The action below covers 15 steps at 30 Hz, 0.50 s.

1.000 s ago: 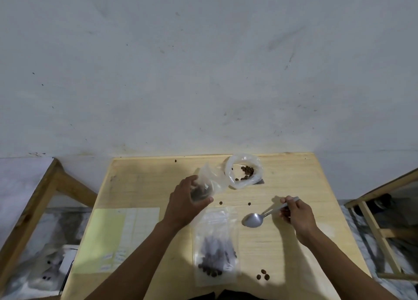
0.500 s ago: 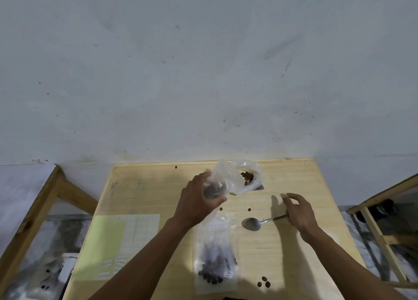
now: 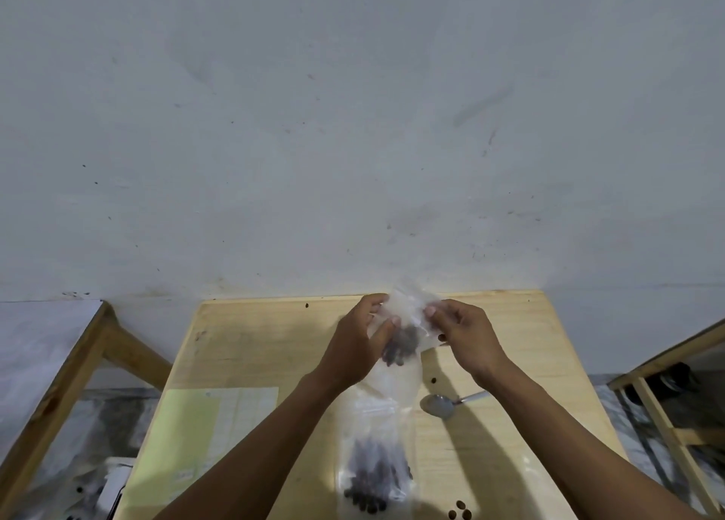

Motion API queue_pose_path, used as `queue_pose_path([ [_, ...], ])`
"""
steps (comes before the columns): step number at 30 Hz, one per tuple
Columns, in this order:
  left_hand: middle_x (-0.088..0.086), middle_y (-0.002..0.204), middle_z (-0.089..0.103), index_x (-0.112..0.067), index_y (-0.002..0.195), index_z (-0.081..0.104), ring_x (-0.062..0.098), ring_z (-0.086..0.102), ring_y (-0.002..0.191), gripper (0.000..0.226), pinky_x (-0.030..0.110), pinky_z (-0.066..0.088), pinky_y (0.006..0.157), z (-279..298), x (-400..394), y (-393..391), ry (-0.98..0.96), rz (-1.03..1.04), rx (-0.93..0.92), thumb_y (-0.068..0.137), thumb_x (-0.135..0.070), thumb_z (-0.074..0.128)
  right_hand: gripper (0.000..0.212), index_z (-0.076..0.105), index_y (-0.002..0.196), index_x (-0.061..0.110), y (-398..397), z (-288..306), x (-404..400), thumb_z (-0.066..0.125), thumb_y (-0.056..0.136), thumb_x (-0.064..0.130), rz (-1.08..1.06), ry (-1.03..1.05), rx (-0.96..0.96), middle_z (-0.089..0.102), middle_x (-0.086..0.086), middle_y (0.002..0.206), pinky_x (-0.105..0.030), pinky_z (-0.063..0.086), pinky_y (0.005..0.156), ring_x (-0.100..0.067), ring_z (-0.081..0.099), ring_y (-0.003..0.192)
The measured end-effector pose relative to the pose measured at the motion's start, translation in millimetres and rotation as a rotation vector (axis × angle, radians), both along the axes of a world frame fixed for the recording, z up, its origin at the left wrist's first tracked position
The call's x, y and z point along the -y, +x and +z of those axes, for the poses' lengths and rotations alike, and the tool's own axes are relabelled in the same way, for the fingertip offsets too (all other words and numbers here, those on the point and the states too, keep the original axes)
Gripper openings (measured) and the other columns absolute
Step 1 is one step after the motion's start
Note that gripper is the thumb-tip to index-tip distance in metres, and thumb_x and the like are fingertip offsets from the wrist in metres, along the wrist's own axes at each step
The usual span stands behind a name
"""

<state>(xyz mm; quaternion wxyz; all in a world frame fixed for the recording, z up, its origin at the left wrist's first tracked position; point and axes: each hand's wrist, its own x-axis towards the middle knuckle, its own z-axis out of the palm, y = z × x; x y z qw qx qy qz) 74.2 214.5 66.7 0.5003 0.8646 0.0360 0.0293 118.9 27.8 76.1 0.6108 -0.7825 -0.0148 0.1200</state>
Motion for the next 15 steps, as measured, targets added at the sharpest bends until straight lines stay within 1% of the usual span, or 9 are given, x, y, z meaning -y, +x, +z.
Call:
queue_pose_path([
  [1, -0.005, 0.105, 0.069, -0.019, 0.122, 0.058, 0.01, 0.065, 0.094, 0.028, 0.014, 0.051, 0.077, 4, -2, 2, -0.029, 0.003, 0.001, 0.095, -0.028, 0.061, 0.016, 0.073, 0.084, 0.01, 0, 4, -1, 0.063, 0.094, 0.016, 0.025, -0.007, 0.011, 0.068, 0.005, 0.068, -0.017, 0.046, 0.06, -0.002, 0.058, 0.06],
  [2, -0.005, 0.1, 0.071, -0.019, 0.116, 0.062, 0.01, 0.067, 0.091, 0.023, 0.016, 0.052, 0.076, 9, -3, 4, -0.054, 0.013, 0.004, 0.095, -0.026, 0.061, 0.014, 0.072, 0.082, 0.009, 1, 7, -2, 0.066, 0.093, 0.016, 0.049, -0.021, 0.027, 0.066, 0.007, 0.065, -0.014, 0.044, 0.058, 0.0, 0.056, 0.057],
  [4, -0.004, 0.088, 0.072, -0.018, 0.103, 0.067, 0.011, 0.069, 0.082, 0.011, 0.021, 0.053, 0.072, 17, -7, 9, -0.114, 0.049, 0.001, 0.092, -0.023, 0.065, 0.014, 0.07, 0.081, 0.007, 2, 10, -3, 0.07, 0.089, 0.018, 0.092, -0.072, 0.07, 0.065, 0.001, 0.065, -0.013, 0.042, 0.056, -0.002, 0.054, 0.055],
  [6, 0.0, 0.077, 0.073, -0.014, 0.091, 0.068, 0.013, 0.067, 0.073, 0.005, 0.022, 0.05, 0.069, 22, -12, 12, -0.183, 0.064, -0.023, 0.091, -0.019, 0.066, 0.015, 0.068, 0.081, 0.005, 5, 18, -3, 0.071, 0.088, 0.019, 0.137, -0.09, 0.098, 0.065, -0.004, 0.066, -0.015, 0.042, 0.055, -0.005, 0.054, 0.056],
  [9, 0.002, 0.075, 0.072, -0.012, 0.088, 0.068, 0.012, 0.065, 0.072, 0.007, 0.019, 0.048, 0.071, 27, -17, 11, -0.311, 0.039, -0.068, 0.093, -0.016, 0.064, 0.014, 0.067, 0.082, 0.003, 10, 32, 1, 0.069, 0.09, 0.013, 0.215, -0.004, 0.081, 0.059, 0.0, 0.062, -0.016, 0.042, 0.055, -0.007, 0.052, 0.055],
  [11, 0.004, 0.076, 0.072, -0.009, 0.089, 0.067, 0.011, 0.065, 0.073, 0.008, 0.017, 0.049, 0.073, 28, -16, 9, -0.36, 0.033, -0.074, 0.094, -0.014, 0.062, 0.013, 0.066, 0.081, 0.002, 13, 37, 2, 0.067, 0.091, 0.011, 0.245, 0.042, 0.066, 0.059, -0.007, 0.066, -0.017, 0.043, 0.055, -0.011, 0.052, 0.058],
  [13, 0.005, 0.078, 0.072, -0.008, 0.089, 0.066, 0.01, 0.065, 0.073, 0.008, 0.016, 0.049, 0.072, 28, -15, 8, -0.339, 0.047, -0.066, 0.094, -0.013, 0.062, 0.012, 0.066, 0.083, 0.002, 15, 38, 3, 0.068, 0.091, 0.012, 0.269, 0.031, 0.059, 0.059, -0.015, 0.07, -0.022, 0.045, 0.057, -0.015, 0.054, 0.062],
  [14, 0.003, 0.078, 0.071, -0.009, 0.088, 0.065, 0.009, 0.064, 0.073, 0.009, 0.016, 0.048, 0.071, 27, -15, 8, -0.293, 0.055, -0.054, 0.094, -0.014, 0.062, 0.012, 0.067, 0.084, 0.004, 15, 38, 3, 0.069, 0.09, 0.013, 0.293, -0.001, 0.063, 0.062, -0.016, 0.073, -0.023, 0.046, 0.059, -0.015, 0.057, 0.064],
  [15, -0.001, 0.077, 0.069, -0.012, 0.086, 0.065, 0.007, 0.062, 0.072, 0.009, 0.016, 0.047, 0.069, 26, -14, 9, -0.227, 0.057, -0.032, 0.094, -0.015, 0.062, 0.01, 0.069, 0.085, 0.007, 15, 38, 2, 0.07, 0.09, 0.015, 0.321, -0.052, 0.079, 0.065, -0.014, 0.076, -0.022, 0.046, 0.06, -0.012, 0.058, 0.065],
])
